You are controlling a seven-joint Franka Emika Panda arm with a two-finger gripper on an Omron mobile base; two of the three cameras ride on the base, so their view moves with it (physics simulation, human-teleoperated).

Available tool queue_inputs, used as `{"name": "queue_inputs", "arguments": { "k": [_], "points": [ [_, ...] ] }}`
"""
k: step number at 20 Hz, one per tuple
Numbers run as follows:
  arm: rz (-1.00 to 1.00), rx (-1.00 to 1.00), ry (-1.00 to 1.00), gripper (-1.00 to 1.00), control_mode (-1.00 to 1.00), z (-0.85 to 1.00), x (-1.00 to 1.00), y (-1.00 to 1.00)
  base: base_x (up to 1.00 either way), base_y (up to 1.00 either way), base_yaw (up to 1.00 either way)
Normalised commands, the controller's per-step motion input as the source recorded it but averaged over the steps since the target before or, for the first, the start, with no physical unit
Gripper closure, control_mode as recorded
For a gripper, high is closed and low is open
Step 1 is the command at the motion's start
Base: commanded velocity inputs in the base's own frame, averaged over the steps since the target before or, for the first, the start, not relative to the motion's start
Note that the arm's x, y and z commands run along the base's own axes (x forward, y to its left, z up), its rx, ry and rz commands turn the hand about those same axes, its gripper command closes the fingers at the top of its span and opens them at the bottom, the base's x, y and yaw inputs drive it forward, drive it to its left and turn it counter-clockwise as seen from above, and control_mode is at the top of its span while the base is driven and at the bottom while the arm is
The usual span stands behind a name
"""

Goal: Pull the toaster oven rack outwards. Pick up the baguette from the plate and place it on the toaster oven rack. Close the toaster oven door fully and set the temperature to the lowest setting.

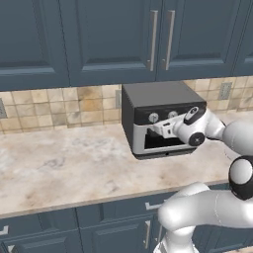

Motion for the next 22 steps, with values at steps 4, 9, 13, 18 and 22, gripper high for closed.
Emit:
{"name": "queue_inputs", "arguments": {
  "k": [4, 9, 13, 18, 22],
  "points": [
    [0.09, -1.00, -0.31, -1.00, -1.00, 0.00, 0.23, 0.39, 0.00, 0.00, 0.00],
    [0.08, -1.00, -0.28, -1.00, -1.00, -0.01, 0.16, 0.44, 0.00, 0.00, 0.00],
    [0.08, -1.00, -0.26, -1.00, -1.00, 0.00, 0.05, 0.50, 0.00, 0.00, 0.00],
    [0.03, -1.00, -0.33, -1.00, -1.00, -0.04, 0.00, 0.61, 0.00, 0.00, 0.00],
    [0.00, -1.00, -0.64, -1.00, -1.00, -0.39, -0.13, 0.84, 0.00, 0.00, 0.00]
  ]
}}
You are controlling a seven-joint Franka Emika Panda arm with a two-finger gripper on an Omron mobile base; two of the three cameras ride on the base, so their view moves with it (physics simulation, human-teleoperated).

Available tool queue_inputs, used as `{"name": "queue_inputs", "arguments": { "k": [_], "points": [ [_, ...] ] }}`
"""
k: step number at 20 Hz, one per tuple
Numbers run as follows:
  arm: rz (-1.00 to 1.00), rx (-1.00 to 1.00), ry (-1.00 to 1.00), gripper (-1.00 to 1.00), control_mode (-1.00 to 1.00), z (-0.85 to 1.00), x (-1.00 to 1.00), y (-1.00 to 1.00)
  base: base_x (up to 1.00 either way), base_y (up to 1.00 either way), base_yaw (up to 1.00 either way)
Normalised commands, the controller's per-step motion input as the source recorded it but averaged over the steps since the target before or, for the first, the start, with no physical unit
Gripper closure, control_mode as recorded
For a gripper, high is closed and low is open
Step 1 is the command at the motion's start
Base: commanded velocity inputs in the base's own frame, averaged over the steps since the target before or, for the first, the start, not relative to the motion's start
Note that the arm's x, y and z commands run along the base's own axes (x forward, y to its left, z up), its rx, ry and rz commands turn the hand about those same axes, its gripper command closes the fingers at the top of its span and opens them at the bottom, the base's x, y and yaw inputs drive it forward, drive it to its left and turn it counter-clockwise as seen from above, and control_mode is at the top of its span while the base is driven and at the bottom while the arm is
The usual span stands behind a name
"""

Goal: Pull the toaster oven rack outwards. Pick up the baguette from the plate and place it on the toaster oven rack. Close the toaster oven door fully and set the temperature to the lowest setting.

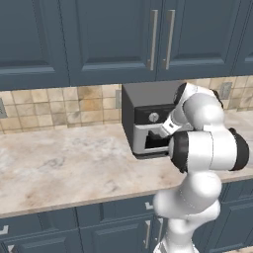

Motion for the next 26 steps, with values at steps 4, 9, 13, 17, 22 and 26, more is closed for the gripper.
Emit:
{"name": "queue_inputs", "arguments": {
  "k": [4, 9, 13, 17, 22, 26],
  "points": [
    [-0.01, -0.99, -0.76, -1.00, -1.00, -0.45, -0.20, 0.81, 0.00, 0.00, 0.00],
    [-0.02, -0.97, -0.82, -1.00, -1.00, -0.41, -0.17, 0.82, 0.00, 0.00, 0.00],
    [-0.05, -0.87, -0.92, -1.00, -1.00, -0.46, -0.16, 0.86, 0.00, 0.00, 0.00],
    [-0.05, -0.80, -0.97, -1.00, -1.00, -0.54, -0.14, 0.78, 0.00, 0.00, 0.00],
    [0.00, -0.80, -0.97, -1.00, -1.00, -0.53, -0.04, 0.77, 0.00, 0.00, 0.00],
    [0.05, -0.74, -0.98, -1.00, -1.00, -0.56, -0.04, 0.57, 0.00, 0.00, 0.00]
  ]
}}
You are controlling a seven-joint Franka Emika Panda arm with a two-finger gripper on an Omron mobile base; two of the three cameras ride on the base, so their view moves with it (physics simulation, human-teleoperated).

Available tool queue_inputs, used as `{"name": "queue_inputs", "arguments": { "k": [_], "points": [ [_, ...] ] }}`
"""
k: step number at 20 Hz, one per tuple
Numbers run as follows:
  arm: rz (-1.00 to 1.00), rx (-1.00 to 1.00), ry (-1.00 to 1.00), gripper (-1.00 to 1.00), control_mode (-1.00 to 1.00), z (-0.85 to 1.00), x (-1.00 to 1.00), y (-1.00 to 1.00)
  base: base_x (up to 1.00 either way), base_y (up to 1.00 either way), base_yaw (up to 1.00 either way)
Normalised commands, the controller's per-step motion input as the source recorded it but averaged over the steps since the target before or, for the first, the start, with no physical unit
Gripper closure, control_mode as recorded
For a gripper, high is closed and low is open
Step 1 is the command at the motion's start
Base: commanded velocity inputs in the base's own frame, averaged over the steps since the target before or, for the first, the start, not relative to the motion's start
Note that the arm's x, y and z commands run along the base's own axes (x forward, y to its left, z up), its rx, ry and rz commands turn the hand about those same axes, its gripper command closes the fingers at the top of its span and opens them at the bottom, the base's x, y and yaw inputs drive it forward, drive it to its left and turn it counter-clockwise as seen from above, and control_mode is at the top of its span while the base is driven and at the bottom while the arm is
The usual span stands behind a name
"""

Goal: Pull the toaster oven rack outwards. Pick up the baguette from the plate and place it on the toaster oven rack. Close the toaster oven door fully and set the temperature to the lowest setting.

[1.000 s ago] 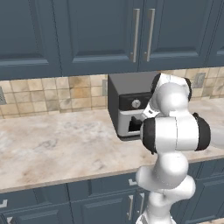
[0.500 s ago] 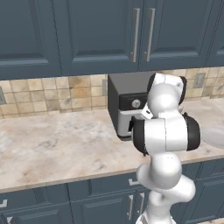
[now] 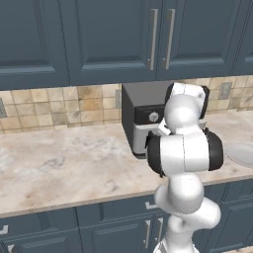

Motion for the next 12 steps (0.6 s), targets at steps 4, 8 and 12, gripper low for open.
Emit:
{"name": "queue_inputs", "arguments": {
  "k": [4, 8, 12],
  "points": [
    [0.19, -0.55, -1.00, -1.00, -1.00, -0.63, -0.29, 0.37, 0.00, 0.00, 0.00],
    [0.22, -0.36, -1.00, -1.00, -1.00, -0.48, -0.59, 0.08, 0.00, 0.00, 0.00],
    [0.03, -0.26, -0.89, -1.00, -1.00, 0.01, -0.98, -0.07, 0.00, 0.00, 0.00]
  ]
}}
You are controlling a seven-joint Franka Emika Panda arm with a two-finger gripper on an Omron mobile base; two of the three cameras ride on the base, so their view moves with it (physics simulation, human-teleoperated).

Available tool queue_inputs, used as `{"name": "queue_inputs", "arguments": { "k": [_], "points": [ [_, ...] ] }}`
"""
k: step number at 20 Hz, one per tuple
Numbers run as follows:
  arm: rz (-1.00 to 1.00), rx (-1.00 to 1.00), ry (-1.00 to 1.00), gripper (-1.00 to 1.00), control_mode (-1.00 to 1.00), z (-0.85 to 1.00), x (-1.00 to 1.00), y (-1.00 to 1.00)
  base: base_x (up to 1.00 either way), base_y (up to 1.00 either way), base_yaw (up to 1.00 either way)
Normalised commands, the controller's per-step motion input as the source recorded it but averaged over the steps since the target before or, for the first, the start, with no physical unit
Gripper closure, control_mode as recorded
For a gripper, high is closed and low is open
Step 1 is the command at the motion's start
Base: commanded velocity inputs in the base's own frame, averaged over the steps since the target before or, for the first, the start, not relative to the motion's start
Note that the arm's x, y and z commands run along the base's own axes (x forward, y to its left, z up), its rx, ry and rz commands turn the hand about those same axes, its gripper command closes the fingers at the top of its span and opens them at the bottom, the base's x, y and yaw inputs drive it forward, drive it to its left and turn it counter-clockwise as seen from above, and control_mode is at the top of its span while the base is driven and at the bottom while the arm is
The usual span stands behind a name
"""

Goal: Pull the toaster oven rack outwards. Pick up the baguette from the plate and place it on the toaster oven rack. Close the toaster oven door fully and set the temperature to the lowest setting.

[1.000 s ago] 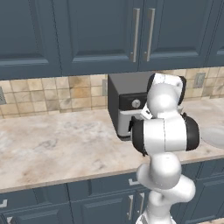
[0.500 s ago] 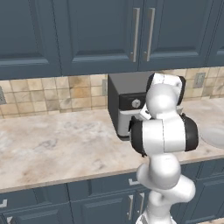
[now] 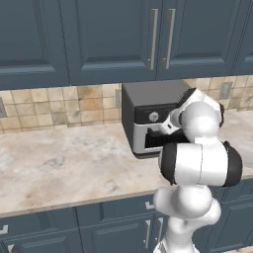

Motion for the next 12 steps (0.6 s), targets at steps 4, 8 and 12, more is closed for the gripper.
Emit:
{"name": "queue_inputs", "arguments": {
  "k": [4, 8, 12],
  "points": [
    [0.00, -0.24, -0.84, -1.00, -1.00, 0.05, -1.00, -0.19, 0.00, 0.00, 0.00],
    [0.00, -0.34, -0.97, -1.00, -1.00, 0.00, -0.97, -0.14, 0.00, 0.00, 0.00],
    [0.02, -0.39, -1.00, -1.00, -1.00, 0.00, -0.98, -0.07, 0.00, 0.00, 0.00]
  ]
}}
